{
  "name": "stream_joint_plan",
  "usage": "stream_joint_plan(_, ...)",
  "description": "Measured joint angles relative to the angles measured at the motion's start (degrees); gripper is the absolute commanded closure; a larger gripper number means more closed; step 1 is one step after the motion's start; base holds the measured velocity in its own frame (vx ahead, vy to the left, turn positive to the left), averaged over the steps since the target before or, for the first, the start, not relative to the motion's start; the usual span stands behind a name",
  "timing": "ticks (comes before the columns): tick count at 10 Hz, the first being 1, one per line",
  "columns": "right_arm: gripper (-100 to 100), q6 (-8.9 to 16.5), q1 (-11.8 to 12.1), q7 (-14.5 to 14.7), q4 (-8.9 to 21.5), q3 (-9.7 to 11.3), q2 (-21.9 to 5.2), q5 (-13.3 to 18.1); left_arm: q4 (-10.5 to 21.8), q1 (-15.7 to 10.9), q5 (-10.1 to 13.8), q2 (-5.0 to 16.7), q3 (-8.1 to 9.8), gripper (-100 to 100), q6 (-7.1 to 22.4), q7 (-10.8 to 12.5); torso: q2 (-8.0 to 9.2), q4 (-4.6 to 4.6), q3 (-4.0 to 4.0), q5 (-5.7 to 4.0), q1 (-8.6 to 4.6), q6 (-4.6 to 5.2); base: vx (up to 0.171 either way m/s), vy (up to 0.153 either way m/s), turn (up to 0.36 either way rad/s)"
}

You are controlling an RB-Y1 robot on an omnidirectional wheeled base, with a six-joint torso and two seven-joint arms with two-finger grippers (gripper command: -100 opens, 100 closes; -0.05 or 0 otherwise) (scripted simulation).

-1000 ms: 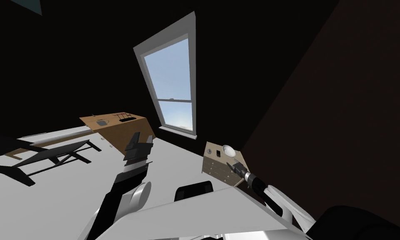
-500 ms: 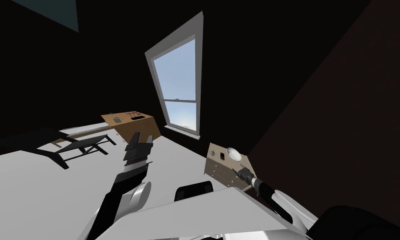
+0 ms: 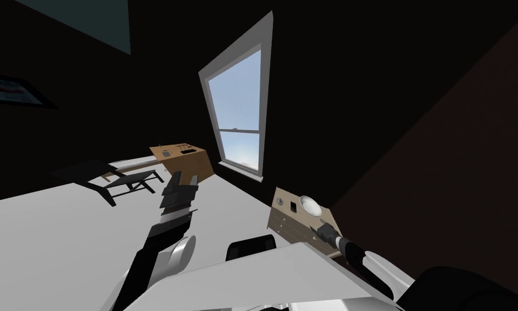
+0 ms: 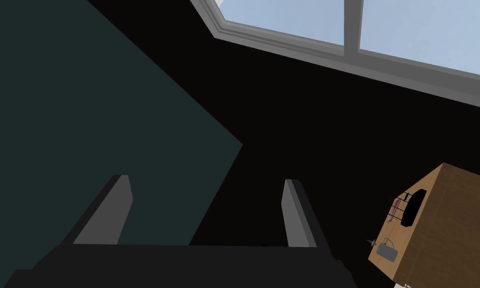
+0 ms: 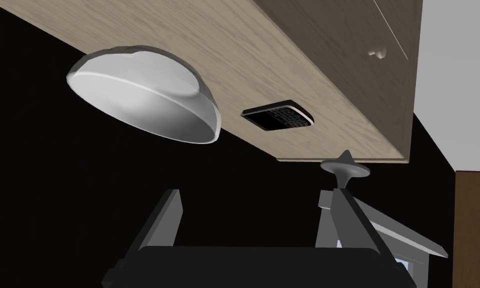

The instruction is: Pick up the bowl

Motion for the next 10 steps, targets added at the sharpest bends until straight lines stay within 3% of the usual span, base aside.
stream_joint_plan(10, -100, 2.1, -2.8, 0.2, 14.7, 1.9, -3.4, 6.0, 0.0, 0.0, 0.0, 0.0, 0.01, 0, 0.0, 0.0, -0.06, -0.02, -0.04, -0.01, -0.03, 0.03, 0.057, 0.009, 0.126)
